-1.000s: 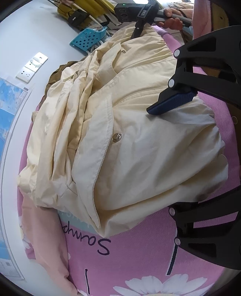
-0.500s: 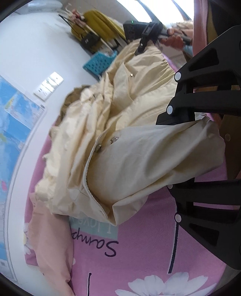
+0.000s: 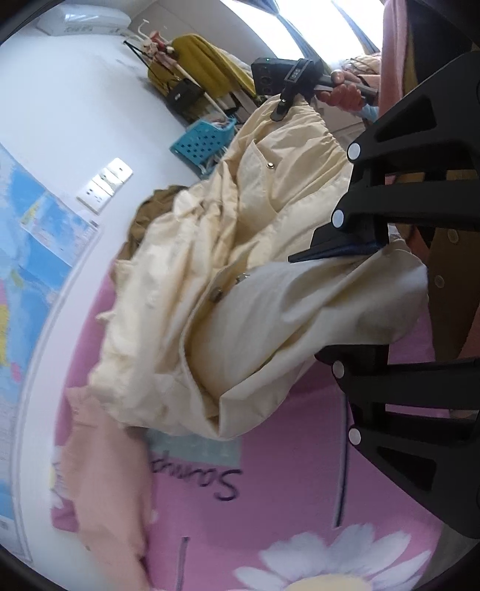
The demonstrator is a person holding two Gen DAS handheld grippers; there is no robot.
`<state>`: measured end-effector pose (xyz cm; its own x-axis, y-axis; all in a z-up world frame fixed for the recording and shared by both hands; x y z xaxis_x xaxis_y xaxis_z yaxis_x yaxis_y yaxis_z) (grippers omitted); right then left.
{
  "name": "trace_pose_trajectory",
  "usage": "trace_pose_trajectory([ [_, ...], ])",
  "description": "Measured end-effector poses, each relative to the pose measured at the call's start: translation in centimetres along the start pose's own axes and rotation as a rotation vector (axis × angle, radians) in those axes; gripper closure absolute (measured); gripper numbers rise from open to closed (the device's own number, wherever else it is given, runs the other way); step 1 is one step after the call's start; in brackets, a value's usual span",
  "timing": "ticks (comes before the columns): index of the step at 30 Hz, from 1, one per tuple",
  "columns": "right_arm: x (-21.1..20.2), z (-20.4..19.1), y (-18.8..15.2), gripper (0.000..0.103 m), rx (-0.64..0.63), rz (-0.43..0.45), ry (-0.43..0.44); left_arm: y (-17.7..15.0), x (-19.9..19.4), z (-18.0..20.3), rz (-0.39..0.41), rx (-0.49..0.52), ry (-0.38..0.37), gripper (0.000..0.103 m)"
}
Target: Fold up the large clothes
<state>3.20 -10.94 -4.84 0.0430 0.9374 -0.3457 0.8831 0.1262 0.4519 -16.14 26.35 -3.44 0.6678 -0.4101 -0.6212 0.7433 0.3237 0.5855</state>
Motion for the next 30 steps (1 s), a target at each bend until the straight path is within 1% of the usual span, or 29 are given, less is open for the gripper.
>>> trace_pose_trajectory([
  [3, -0.4, -0.8, 2.2, 0.082, 0.011, 0.032, 0.027, 1.7, -0.8, 0.5, 0.002, 0.011, -0.016, 0.074],
  [6, -0.7, -1.2, 5.5, 0.083, 0.037, 0.077, 0.055, 4.0, -1.3, 1.0, 0.001, -0.002, -0.034, 0.075],
  [9, -0.8, -1.4, 7.9, 0.083, 0.046, 0.105, 0.058, 6.5, -1.6, 1.2, 0.011, -0.005, -0.042, 0.076],
  [10, -0.8, -1.4, 9.0, 0.083, 0.059, 0.116, 0.07, 7.5, -1.6, 1.3, 0.014, -0.006, -0.043, 0.076],
  [12, -0.4, -1.1, 11.0, 0.083, 0.089, 0.124, 0.066, 8.9, -1.7, 1.3, 0.014, -0.014, -0.04, 0.076],
  [14, -0.1, -0.9, 12.5, 0.083, 0.109, 0.132, 0.071, 10.7, -1.6, 1.5, 0.02, 0.002, -0.014, 0.077],
  [15, 0.2, -0.8, 13.1, 0.083, 0.113, 0.133, 0.064, 11.4, -1.6, 1.5, 0.018, 0.002, -0.013, 0.077],
  [18, 1.1, -0.3, 15.4, 0.083, 0.146, 0.132, 0.066, 13.7, -1.1, 1.1, 0.009, -0.008, 0.003, 0.077],
  [20, 2.0, 0.4, 16.9, 0.083, 0.174, 0.125, 0.058, 15.3, -0.6, 0.7, 0.003, -0.019, 0.033, 0.077],
  [22, 2.8, 1.2, 18.2, 0.083, 0.199, 0.121, 0.043, 16.8, 0.0, 0.2, -0.003, -0.036, 0.029, 0.077],
  [27, 5.4, 3.6, 21.1, 0.081, 0.274, 0.103, 0.005, 20.1, 2.2, -1.0, -0.022, -0.066, 0.089, 0.077],
  [30, 7.0, 5.1, 22.4, 0.081, 0.302, 0.086, -0.027, 21.7, 3.8, -1.7, -0.04, -0.094, 0.098, 0.077],
])
Point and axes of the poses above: each gripper's, at about its wrist camera, not at the fingertips, and x roughly the way its jaws point, z to its right, y to its top, the point moved 8 cm from there along x, roughly the way its jaws point, and after that the axes turned 1 degree about -y, right-handed, at the moved point
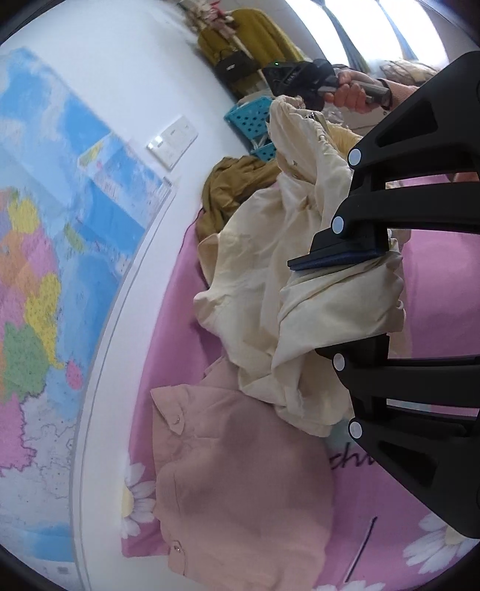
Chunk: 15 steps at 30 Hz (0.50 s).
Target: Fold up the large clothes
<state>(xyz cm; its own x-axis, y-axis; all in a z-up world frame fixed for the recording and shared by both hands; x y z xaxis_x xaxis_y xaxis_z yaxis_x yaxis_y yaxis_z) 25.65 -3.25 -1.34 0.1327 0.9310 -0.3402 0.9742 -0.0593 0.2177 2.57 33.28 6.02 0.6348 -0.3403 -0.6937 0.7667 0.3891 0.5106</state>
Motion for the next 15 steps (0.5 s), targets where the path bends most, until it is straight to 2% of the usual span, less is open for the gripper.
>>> trace_pose_trajectory([
  [8, 3.2, 1.9, 2.7, 0.079, 0.046, -0.04, -0.051, 2.6, 3.6, -1.5, -0.04, -0.033, 0.049, 0.076],
  [15, 4.8, 2.8, 3.7, 0.073, 0.095, -0.058, -0.067, 4.2, 7.0, -3.8, -0.085, -0.11, 0.09, 0.076],
])
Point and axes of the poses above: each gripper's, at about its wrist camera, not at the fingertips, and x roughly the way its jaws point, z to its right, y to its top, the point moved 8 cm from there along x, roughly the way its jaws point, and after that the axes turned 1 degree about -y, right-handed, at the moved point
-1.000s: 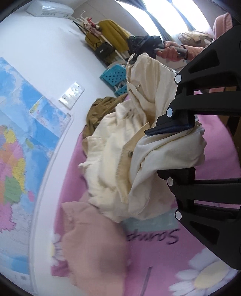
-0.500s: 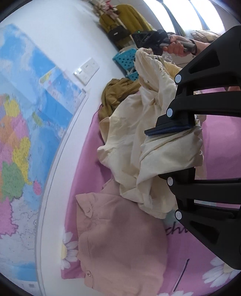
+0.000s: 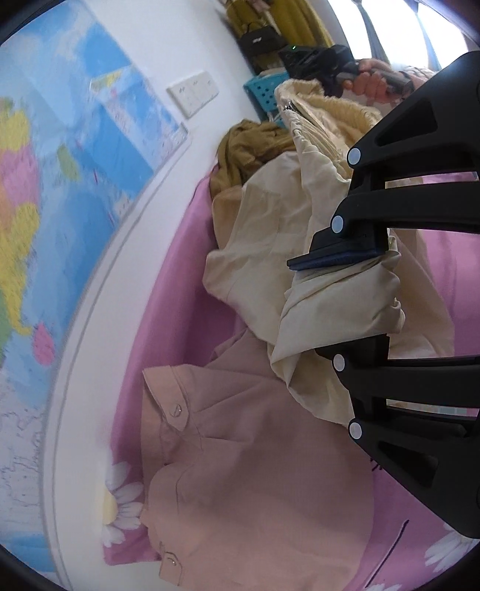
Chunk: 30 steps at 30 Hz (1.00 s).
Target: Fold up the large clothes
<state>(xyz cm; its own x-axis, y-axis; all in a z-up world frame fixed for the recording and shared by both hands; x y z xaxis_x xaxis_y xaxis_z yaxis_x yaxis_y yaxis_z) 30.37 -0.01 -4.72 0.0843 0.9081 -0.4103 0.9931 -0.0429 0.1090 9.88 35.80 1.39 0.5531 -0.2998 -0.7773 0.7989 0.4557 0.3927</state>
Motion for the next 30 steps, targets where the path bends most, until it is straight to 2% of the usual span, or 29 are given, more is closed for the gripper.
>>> trace_pose_trajectory([
  [10, -2.3, -2.0, -1.4, 0.058, -0.024, -0.05, 0.043, 1.3, 3.1, -1.1, -0.049, -0.045, 0.009, 0.076],
  [12, -2.9, -2.5, -1.7, 0.047, -0.035, -0.053, 0.07, 1.4, 3.3, -1.1, -0.051, -0.044, 0.01, 0.076],
  [13, -3.3, -3.0, -2.0, 0.024, -0.048, -0.054, 0.084, 1.4, 3.4, -1.1, -0.05, -0.046, 0.007, 0.076],
  [14, -3.9, -3.7, -2.1, 0.007, -0.065, -0.038, 0.12, 1.5, 3.4, -1.1, -0.05, -0.05, 0.003, 0.076],
  [16, -5.4, -4.4, -1.8, 0.005, -0.09, 0.043, 0.118, 1.5, 3.6, -1.3, -0.048, -0.049, 0.013, 0.076],
  [18, -6.2, -5.7, -2.3, 0.005, -0.157, 0.068, 0.156, 1.6, 3.9, -1.4, -0.049, -0.057, 0.011, 0.076],
  [19, -6.2, -6.8, -3.3, 0.005, -0.26, 0.074, 0.134, 1.6, 4.0, -1.4, -0.049, -0.055, 0.012, 0.075],
  [21, -5.2, -7.8, -4.9, 0.005, -0.398, 0.078, 0.029, 1.6, 4.2, -1.5, -0.052, -0.057, 0.017, 0.075],
  [24, -1.5, -9.5, -8.6, 0.005, -0.633, 0.025, -0.105, 1.7, 4.7, -1.4, -0.054, -0.057, 0.021, 0.075],
  [26, 2.0, -10.0, -10.7, 0.005, -0.814, 0.014, -0.259, 1.7, 4.8, -1.3, -0.052, -0.053, 0.027, 0.075],
  [28, 5.2, -9.6, -11.9, 0.005, -0.925, -0.008, -0.371, 1.8, 4.7, -1.2, -0.036, -0.054, 0.028, 0.075],
  [30, 8.6, -8.4, -12.4, 0.01, -0.971, -0.047, -0.459, 1.8, 4.5, -1.1, -0.029, -0.047, 0.025, 0.075],
])
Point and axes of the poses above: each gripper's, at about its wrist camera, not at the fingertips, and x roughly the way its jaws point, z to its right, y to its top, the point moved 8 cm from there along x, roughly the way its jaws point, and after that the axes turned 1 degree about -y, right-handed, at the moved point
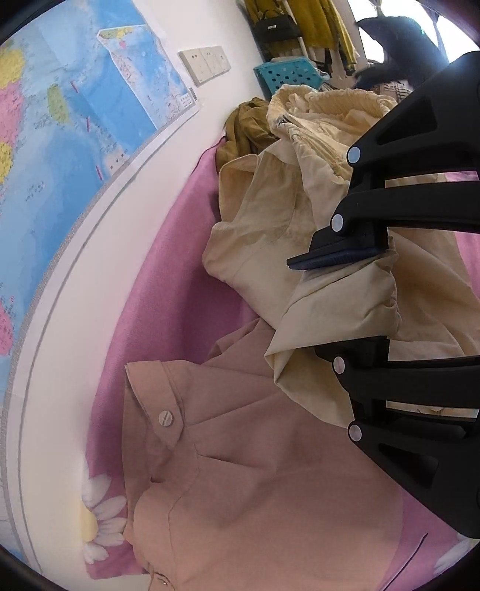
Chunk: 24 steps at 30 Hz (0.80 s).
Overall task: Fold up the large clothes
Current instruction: 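Lay the trousers flat on the bed with both tools and open them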
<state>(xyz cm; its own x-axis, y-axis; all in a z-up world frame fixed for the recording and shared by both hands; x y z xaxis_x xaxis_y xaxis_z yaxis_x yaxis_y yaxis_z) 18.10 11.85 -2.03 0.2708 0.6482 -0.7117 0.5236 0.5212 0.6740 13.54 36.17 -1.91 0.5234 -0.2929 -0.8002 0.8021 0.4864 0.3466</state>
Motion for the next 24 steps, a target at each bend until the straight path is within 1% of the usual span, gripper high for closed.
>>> trace_pose_trajectory([
  [1, 0.7, 0.0, -0.3, 0.025, -0.002, -0.013, -0.003, 0.0, -0.2, 0.1, 0.005, 0.003, -0.004, 0.074],
  [2, 1.7, 0.2, -0.5, 0.044, 0.013, -0.028, 0.005, -0.1, -0.5, 0.2, 0.011, 0.009, -0.01, 0.073],
  [3, 2.2, 0.5, -0.6, 0.054, 0.027, -0.035, 0.006, -0.1, -0.7, 0.3, 0.02, 0.014, -0.015, 0.072],
  [4, 2.3, 0.9, -0.5, 0.068, 0.056, -0.032, 0.029, -0.1, -1.1, 0.5, 0.034, 0.021, -0.025, 0.068],
  [5, 2.2, 1.0, -0.5, 0.077, 0.067, -0.028, 0.044, -0.1, -1.6, 0.7, 0.05, 0.03, -0.04, 0.063],
  [6, 1.9, 1.3, -0.4, 0.079, 0.081, -0.018, 0.05, -0.2, -2.0, 1.0, 0.065, 0.038, -0.059, 0.06],
  [7, 1.3, 1.4, -0.3, 0.084, 0.086, -0.001, 0.053, -0.2, -2.7, 1.3, 0.09, 0.048, -0.083, 0.053],
  [9, 0.6, 1.5, -0.2, 0.086, 0.09, 0.015, 0.048, -0.1, -4.3, 2.0, 0.16, 0.068, -0.13, 0.041],
  [10, 0.0, 1.6, 0.0, 0.087, 0.094, 0.029, 0.049, 0.0, -5.5, 2.4, 0.213, 0.09, -0.146, 0.027],
  [11, -0.4, 1.5, 0.1, 0.087, 0.098, 0.041, 0.052, 0.1, -7.1, 2.8, 0.283, 0.115, -0.179, 0.017],
  [12, -0.7, 1.6, 0.5, 0.087, 0.11, 0.056, 0.055, 0.0, -8.2, 3.2, 0.331, 0.133, -0.202, 0.015],
  [13, -0.9, 1.7, 0.8, 0.088, 0.117, 0.07, 0.053, -0.2, -9.3, 3.6, 0.374, 0.163, -0.208, 0.014],
  [14, -1.1, 1.8, 1.0, 0.089, 0.116, 0.079, 0.041, -0.4, -10.0, 3.9, 0.398, 0.183, -0.195, 0.014],
  [15, -1.1, 1.9, 1.3, 0.089, 0.118, 0.085, 0.031, -0.8, -10.7, 4.4, 0.424, 0.225, -0.17, 0.014],
  [17, -1.2, 2.2, 1.9, 0.09, 0.134, 0.089, 0.029, -1.7, -10.9, 5.3, 0.436, 0.302, -0.123, 0.014],
  [19, -1.2, 2.5, 2.8, 0.09, 0.141, 0.104, 0.028, -3.0, -10.1, 6.5, 0.425, 0.399, -0.071, 0.014],
  [20, -1.2, 2.7, 3.2, 0.09, 0.142, 0.108, 0.024, -3.6, -9.0, 7.2, 0.404, 0.453, -0.031, 0.014],
  [23, 0.4, 3.2, 4.5, 0.09, 0.136, 0.094, -0.01, -4.7, -5.9, 8.0, 0.336, 0.521, 0.033, 0.014],
  [24, 1.1, 3.4, 4.7, 0.09, 0.138, 0.084, -0.022, -5.0, -4.3, 8.1, 0.31, 0.545, 0.068, 0.014],
])
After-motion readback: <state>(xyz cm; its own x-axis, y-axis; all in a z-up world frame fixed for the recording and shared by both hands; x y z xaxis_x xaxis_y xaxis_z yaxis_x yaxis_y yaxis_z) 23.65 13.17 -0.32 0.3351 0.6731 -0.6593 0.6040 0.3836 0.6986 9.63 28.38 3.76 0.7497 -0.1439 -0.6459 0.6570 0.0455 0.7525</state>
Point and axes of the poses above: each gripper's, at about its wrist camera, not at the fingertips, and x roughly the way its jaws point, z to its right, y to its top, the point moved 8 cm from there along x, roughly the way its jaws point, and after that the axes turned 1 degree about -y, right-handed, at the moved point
